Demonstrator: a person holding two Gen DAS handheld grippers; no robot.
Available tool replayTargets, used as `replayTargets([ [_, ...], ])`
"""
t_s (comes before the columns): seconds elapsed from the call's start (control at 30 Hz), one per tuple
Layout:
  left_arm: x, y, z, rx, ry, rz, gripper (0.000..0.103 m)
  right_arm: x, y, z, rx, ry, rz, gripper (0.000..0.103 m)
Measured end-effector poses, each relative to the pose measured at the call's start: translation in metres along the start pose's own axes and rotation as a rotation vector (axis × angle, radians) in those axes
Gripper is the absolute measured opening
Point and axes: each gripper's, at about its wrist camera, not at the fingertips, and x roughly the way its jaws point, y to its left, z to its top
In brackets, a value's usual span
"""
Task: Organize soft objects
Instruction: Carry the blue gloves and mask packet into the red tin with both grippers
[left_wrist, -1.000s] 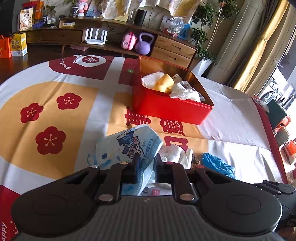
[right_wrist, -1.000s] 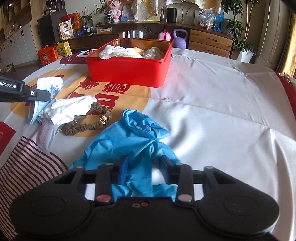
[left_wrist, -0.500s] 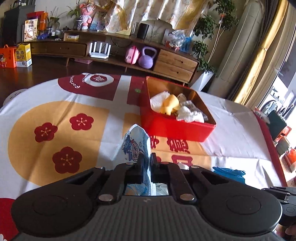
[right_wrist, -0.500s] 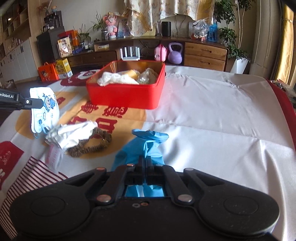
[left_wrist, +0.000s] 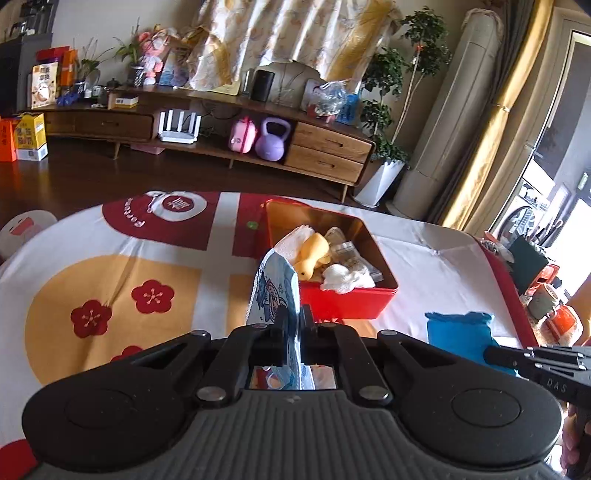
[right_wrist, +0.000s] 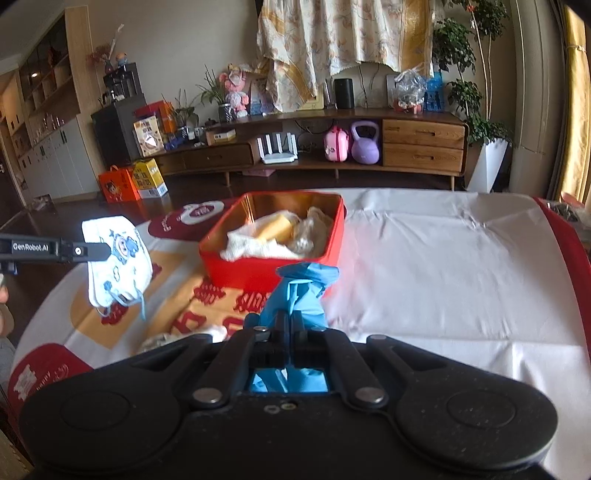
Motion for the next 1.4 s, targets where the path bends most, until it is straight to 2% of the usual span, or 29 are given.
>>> replayTargets([
  [0.23,0.003,-0.015,0.024,0.041,-0.014,-0.052,0.005,0.001,0.002,0.038,-0.005,-0.054,0.026,0.0],
  [0.6,0.023,-0.039,0.064,0.12,-0.069,-0.108,0.005,0.029,0.001,0.08,-0.001,-0.101,0.041,0.0],
  [0.97,0.077,-0.05,0.088,0.136,-0.059,-0.123,0.005,0.08,0.003,0.107,-0.017,-0.098,0.028,0.0],
  [1.4,0.15,-0.044,0.09,0.139,0.002,-0.103,0.005,0.148,-0.009,0.116,0.03,-0.058,0.028,0.0],
])
